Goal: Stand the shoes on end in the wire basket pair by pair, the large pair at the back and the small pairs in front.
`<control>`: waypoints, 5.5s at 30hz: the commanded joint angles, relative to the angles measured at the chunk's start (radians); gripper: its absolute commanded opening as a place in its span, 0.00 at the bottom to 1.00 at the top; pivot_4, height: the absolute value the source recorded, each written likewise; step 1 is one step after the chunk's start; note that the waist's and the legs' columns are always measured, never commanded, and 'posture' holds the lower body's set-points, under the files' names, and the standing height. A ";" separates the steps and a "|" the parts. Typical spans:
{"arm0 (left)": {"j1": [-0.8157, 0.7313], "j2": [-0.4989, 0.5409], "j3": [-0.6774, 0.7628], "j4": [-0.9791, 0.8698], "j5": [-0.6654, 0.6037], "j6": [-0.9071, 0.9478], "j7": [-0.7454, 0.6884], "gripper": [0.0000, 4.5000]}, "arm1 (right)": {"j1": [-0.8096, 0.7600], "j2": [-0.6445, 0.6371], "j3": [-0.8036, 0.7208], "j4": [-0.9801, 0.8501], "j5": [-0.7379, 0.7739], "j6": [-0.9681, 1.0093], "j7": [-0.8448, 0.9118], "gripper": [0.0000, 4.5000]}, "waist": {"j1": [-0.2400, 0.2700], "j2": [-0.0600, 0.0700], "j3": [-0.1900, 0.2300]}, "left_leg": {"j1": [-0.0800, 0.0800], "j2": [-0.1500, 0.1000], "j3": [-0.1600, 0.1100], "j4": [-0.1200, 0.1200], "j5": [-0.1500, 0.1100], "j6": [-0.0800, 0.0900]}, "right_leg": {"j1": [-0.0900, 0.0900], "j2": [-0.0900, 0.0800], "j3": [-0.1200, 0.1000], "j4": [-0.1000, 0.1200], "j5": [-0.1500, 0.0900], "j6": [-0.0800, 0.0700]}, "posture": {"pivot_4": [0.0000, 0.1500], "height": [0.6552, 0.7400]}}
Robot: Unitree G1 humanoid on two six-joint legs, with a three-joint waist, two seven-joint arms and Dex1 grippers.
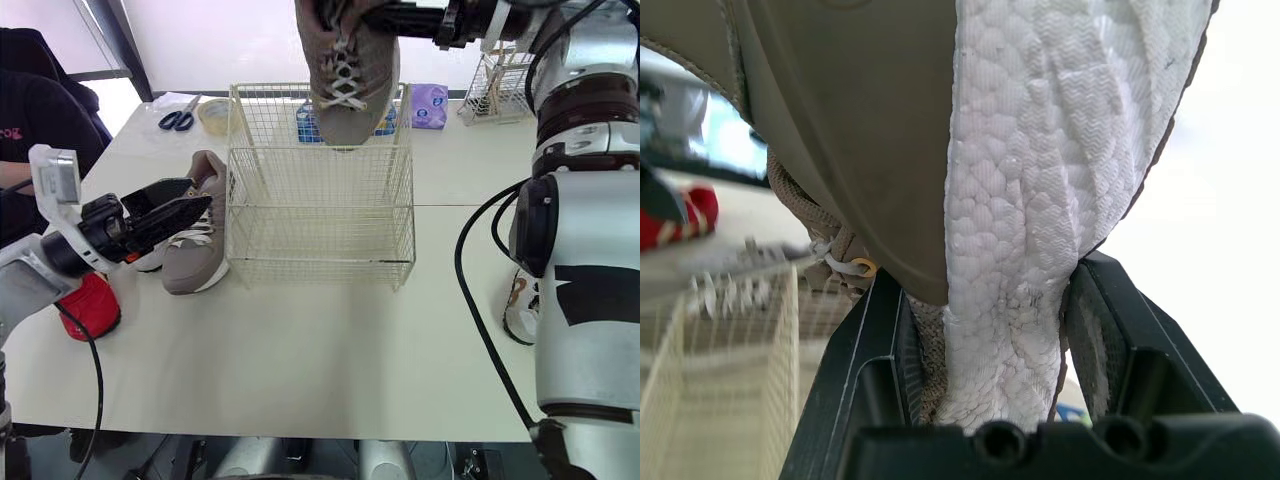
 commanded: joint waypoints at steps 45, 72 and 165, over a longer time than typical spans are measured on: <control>-0.047 0.038 0.022 -0.019 0.060 -0.036 0.006 1.00 | 0.071 -0.124 -0.020 -0.088 -0.199 -0.162 0.078 1.00 | 0.001 0.000 0.000 | 0.001 0.000 0.000 0.002 0.001 -0.001 | 0.001 0.000 0.000 0.002 0.000 0.000 | 1.00 1.00; -0.810 0.067 -0.327 1.283 0.869 -0.223 -0.309 1.00 | 0.627 0.033 -0.149 -1.436 0.582 0.827 -0.145 1.00 | 0.003 -0.005 -0.002 | -0.001 0.000 -0.001 0.007 0.000 0.000 | 0.000 0.000 -0.002 0.005 0.001 0.001 | 1.00 1.00; -1.009 -0.651 -0.320 1.428 1.441 -1.798 0.554 0.01 | 0.722 -0.119 -0.167 -1.632 0.768 0.907 -0.468 1.00 | 0.010 -0.019 -0.001 | -0.016 -0.001 0.000 0.035 -0.007 0.013 | -0.003 0.000 -0.005 0.009 0.009 0.011 | 1.00 1.00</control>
